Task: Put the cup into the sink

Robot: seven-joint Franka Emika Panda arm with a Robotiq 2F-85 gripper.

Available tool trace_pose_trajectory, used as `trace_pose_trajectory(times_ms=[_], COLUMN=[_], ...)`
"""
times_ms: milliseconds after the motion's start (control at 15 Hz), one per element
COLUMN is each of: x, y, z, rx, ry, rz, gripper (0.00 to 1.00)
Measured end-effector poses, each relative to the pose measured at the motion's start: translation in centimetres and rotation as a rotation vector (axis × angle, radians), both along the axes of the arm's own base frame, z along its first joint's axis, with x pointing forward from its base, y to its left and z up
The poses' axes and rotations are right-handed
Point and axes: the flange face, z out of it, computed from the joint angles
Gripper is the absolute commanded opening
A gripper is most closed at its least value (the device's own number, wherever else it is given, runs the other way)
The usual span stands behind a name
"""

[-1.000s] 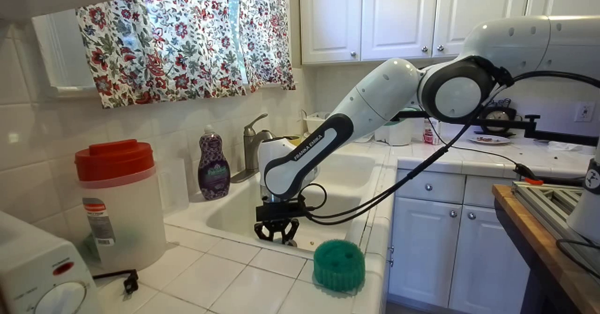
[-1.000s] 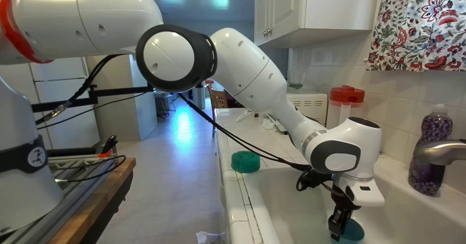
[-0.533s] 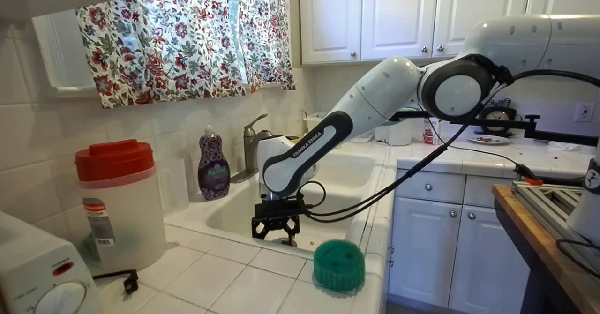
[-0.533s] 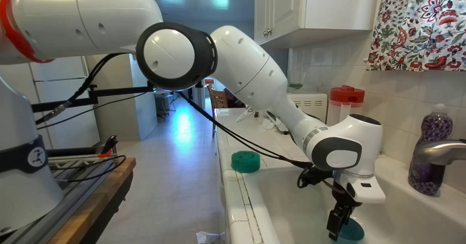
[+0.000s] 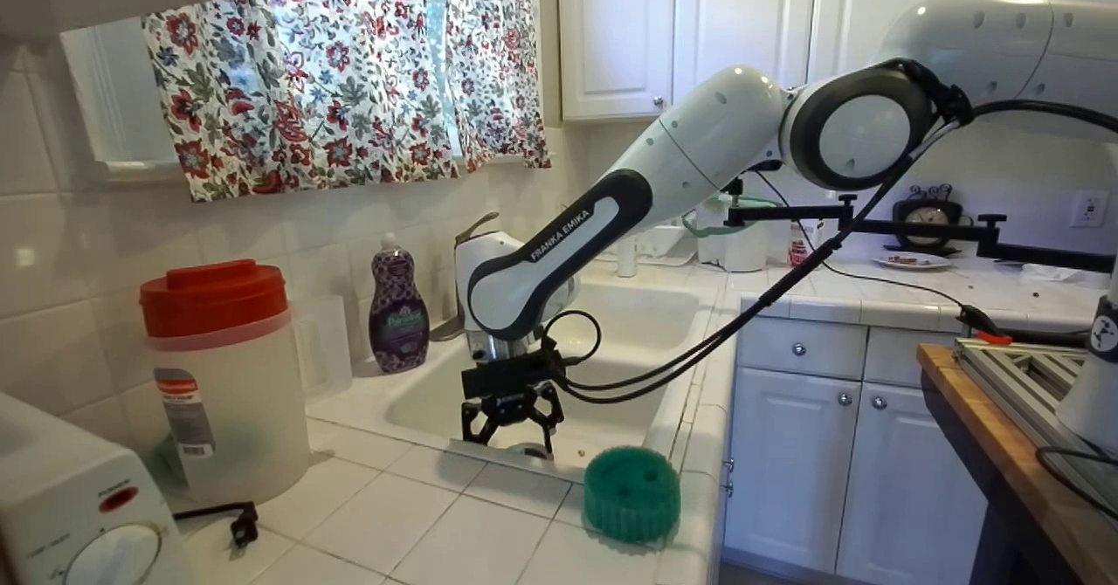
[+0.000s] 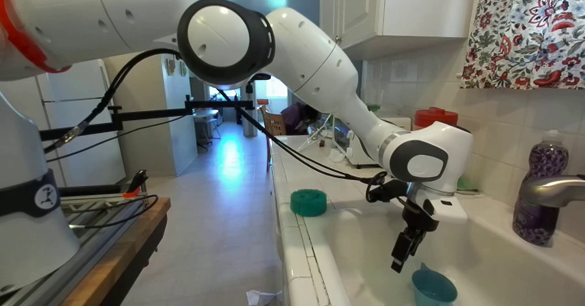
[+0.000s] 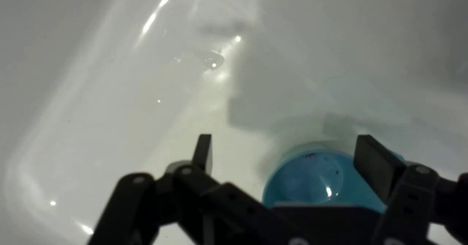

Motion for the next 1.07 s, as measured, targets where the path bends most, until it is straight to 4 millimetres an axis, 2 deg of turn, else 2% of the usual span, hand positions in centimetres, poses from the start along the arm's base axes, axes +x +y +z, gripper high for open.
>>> trace_pose_trajectory(times_ms=[267,533,867,1067], x=[-1.2,-3.0,-6.5,-8.3], y=[0.0,-1.0,-2.2,-2.0], z=[2.5,6.1,11.4,13.6], rx=[-0.007,-0.028,-0.081,-0.127], ry=[0.080,0.176,0.311,0.346], rz=[0.010,0.067,0.248,0.383], gripper=[1.00,1.00,1.00,1.00])
